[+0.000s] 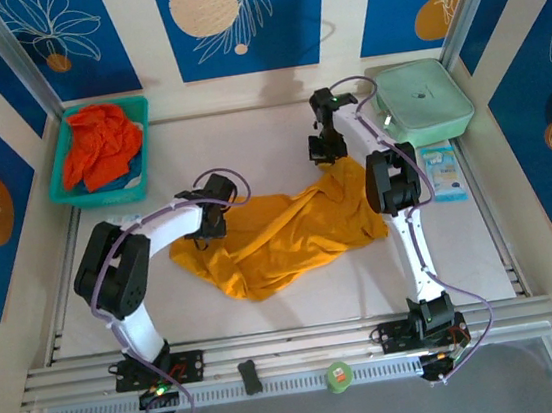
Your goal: Fold and stack the t-shirts
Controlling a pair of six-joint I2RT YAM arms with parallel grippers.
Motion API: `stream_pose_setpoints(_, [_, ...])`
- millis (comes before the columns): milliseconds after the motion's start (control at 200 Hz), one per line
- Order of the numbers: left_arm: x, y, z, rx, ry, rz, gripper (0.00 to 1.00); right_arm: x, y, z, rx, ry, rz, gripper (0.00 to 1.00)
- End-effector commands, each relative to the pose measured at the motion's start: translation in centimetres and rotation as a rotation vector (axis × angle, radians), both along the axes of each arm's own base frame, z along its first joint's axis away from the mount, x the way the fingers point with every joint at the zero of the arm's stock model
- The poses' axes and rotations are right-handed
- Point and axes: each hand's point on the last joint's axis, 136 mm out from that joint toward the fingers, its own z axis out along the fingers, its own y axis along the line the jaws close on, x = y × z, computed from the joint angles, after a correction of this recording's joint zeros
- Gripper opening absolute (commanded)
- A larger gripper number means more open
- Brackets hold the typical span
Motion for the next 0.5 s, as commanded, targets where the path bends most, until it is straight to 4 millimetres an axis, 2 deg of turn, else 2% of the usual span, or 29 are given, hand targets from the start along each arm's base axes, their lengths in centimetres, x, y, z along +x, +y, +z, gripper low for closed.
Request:
stream_pose_setpoints(0, [-0.3, -0.3, -1.1, -0.016, 0.022, 0.013, 0.54, -0.8, -0.5, 0.5, -0.037, 0.014, 0.009, 0.00])
stream_pose_setpoints(130, [-0.5, -0.4, -1.6, -0.019, 0.034, 0.012, 0.53, -0.5, -0.5, -1.3, -0.031, 0.041, -0.007, 0.00])
stream_pose_setpoints(260, [-1.1, -0.5, -2.3, -0.018, 0.053, 0.012, 0.52, 0.9, 0.0, -3.1, 0.024, 0.061, -0.057, 0.00])
stream_pose_setpoints(380, [-2.0, -0.5, -3.0, -0.013, 0.078, 0.015, 0.52, 3.8, 0.3, -3.6, 0.108, 0.017, -0.143, 0.00])
stream_pose_setpoints(495, [-3.1, -0.5, -3.8, -0.007, 0.105, 0.016, 0.52, 7.1, -0.7, -4.1, 0.230, -0.039, -0.293, 0.00])
